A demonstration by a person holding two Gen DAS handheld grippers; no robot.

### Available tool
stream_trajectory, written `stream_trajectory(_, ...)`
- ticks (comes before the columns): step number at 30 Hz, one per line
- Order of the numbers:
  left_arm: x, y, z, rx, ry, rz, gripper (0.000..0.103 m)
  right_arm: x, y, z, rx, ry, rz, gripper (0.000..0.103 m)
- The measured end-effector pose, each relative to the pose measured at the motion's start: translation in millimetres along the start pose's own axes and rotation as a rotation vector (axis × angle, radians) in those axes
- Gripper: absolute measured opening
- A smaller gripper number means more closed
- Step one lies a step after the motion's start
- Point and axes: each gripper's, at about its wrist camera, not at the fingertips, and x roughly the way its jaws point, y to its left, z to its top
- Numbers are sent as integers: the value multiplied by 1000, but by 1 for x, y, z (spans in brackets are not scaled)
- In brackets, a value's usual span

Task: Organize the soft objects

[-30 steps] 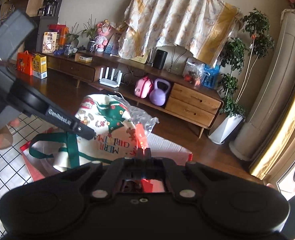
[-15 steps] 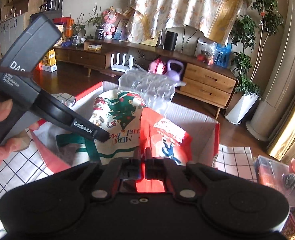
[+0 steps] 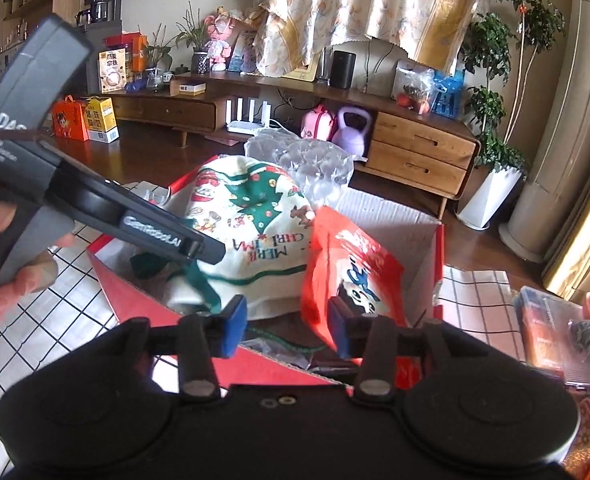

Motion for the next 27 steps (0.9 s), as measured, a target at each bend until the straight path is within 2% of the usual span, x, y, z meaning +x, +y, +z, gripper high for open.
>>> stream_trajectory(5,-22,-3,-5,10,-22,-8,66,-17,1,0,16,-14,-11,62)
stream_trajectory(9,-42,-4,-9,10,-40,-12,69,-31,3,0,32,-16,-13,64)
stream_trajectory(14,-71,-8,-18,18,-74,-29,73,-53,4,-1,62,-35,-11,76)
stream_trajectory(20,-101,-17,-33,42,-105,-33,73,-80,2,-6,122,-70,12,86)
stream_trajectory(24,-118,-26,-46,65,-124,-35,78,-95,3,-10,150,-102,25,91)
stream_trajectory(27,-131,-32,-55,79,-139,-35,79,-106,4,-14,172,-130,38,95)
